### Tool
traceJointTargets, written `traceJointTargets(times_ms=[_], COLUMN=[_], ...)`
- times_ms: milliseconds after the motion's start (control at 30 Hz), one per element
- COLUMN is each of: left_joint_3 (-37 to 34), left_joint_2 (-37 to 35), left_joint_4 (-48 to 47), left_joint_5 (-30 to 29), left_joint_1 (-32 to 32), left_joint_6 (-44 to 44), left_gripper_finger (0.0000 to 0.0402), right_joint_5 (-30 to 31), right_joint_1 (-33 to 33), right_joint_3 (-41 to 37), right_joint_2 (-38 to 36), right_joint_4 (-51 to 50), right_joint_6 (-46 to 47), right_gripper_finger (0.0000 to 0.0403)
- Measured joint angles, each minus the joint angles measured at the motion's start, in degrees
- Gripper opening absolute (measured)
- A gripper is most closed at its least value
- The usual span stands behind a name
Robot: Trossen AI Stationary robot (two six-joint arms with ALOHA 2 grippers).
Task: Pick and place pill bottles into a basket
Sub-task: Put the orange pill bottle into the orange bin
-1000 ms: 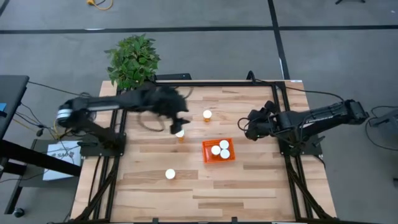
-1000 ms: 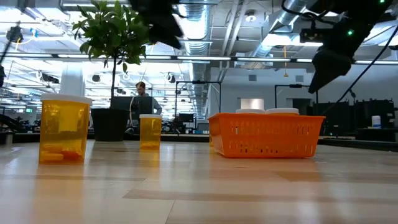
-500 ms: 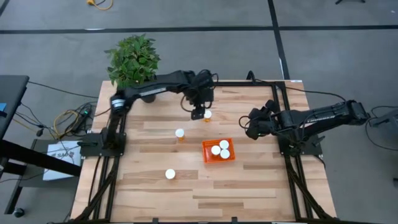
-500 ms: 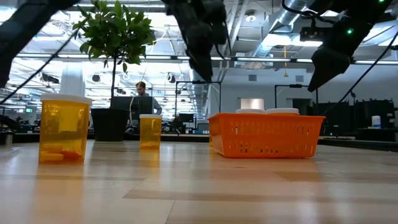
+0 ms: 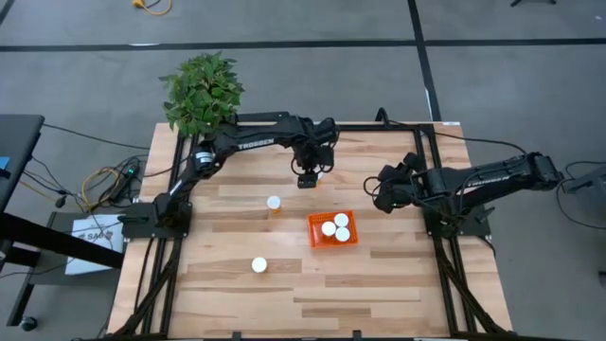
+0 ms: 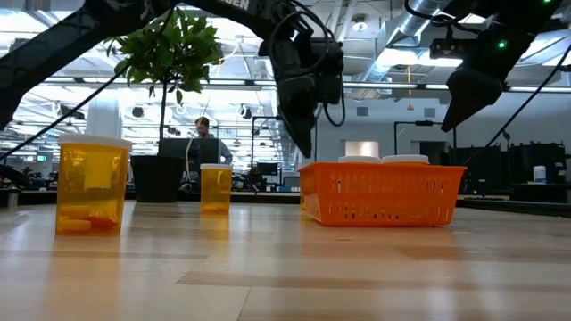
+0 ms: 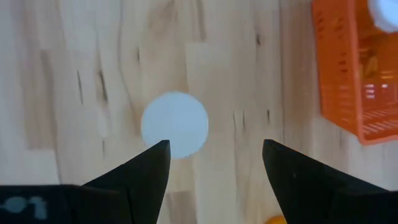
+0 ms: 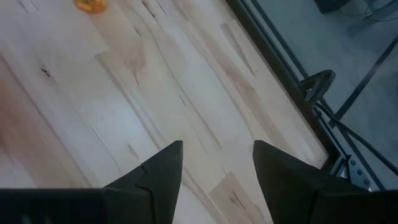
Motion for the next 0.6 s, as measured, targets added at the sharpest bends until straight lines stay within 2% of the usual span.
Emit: traceJointTargets(times_ms=[233, 600], left_joint_3=[-1.05, -1.35], left_joint_2=[0.71, 0.73], left_joint_4=[4.15, 4.93], left_joint_5=[-0.55, -9.12], left_joint_1=[-0.5, -0.55], left_joint_6=[2.48, 6.56], left_gripper_finger=[0.0245, 0.0245], right_joint_5=[-0.69, -1.29], right_joint_1=[0.0, 0.0], right_joint_3=[0.0, 0.0], right_joint_2=[0.0, 0.0], right_joint_4=[0.34, 0.46], right_joint_6=[-0.29, -0.44], right_gripper_finger=[0.0189, 0.0189])
